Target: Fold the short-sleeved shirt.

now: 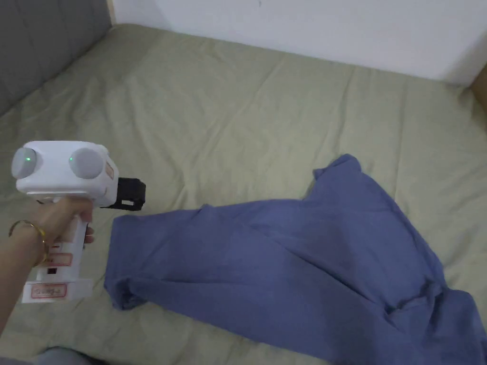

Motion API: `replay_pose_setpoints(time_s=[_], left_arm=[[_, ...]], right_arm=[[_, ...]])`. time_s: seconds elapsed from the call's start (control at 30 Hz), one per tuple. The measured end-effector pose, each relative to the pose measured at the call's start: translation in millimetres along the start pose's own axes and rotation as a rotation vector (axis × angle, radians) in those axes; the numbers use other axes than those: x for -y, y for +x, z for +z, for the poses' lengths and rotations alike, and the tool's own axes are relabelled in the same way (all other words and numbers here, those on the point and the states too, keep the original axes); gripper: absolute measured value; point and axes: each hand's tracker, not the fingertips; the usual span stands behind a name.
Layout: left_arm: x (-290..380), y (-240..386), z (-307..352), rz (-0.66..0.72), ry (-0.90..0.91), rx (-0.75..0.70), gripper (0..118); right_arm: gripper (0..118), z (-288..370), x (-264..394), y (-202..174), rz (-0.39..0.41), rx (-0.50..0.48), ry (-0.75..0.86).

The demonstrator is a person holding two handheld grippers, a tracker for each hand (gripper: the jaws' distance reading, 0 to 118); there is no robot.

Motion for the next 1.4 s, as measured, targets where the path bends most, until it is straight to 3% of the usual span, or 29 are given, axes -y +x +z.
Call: replay_pose_setpoints(time_s=[0.1, 0.27, 0.3, 0.37, 0.53, 0.7, 0.8, 0.83, 0.97, 1.0, 1.1, 1.23, 1.4], left_arm=[[-2, 0, -30, 0.049, -0.078, -0.013, 108], [5, 14, -57, -0.001, -0.155, -0.024, 69], [7, 17, -50, -0.029, -0.108, -0.054, 53], [6, 24, -41, -0.075, -0.093, 0.005, 0], [16, 33, -24, -0.108, -0.054, 0.044, 0], [17, 26, 26, -0.045, 0.181, 0.102, 0], [20, 19, 50, 0.023, 0.251, 0.162, 0], [20, 17, 55, 0.045, 0.270, 0.174, 0], [23, 11, 67, 0.085, 0.301, 0.208, 0], [24, 10, 69, 0.097, 0.306, 0.214, 0], [25, 8, 70, 0.135, 0.307, 0.235, 0], [24, 6, 61, 0.167, 0.283, 0.235, 0], [21, 2, 49, 0.207, 0.259, 0.225, 0]], right_arm=[[0, -13, 5, -2, 0.012, 0.015, -0.040], [0, -29, 12, -4, 0.027, 0.025, -0.088], [0, -31, 12, -5, 0.030, 0.026, -0.093], [0, -37, 14, -5, 0.033, 0.025, -0.103], [0, -54, 9, -6, 0.005, 0.006, -0.131], [0, -96, -25, -1, 0.058, -0.054, -0.194], [1, -143, -52, -2, 0.092, -0.108, -0.314], [11, -160, -60, -3, 0.108, -0.115, -0.344], [109, -243, -80, -8, 0.084, -0.130, -0.520], [118, -263, -81, -9, 0.072, -0.128, -0.578], [116, -315, -63, -9, 0.056, -0.090, -0.689], [111, -373, -19, -7, 0.143, 0.026, -0.815], [77, -404, 21, -3, 0.093, 0.040, -0.856]])
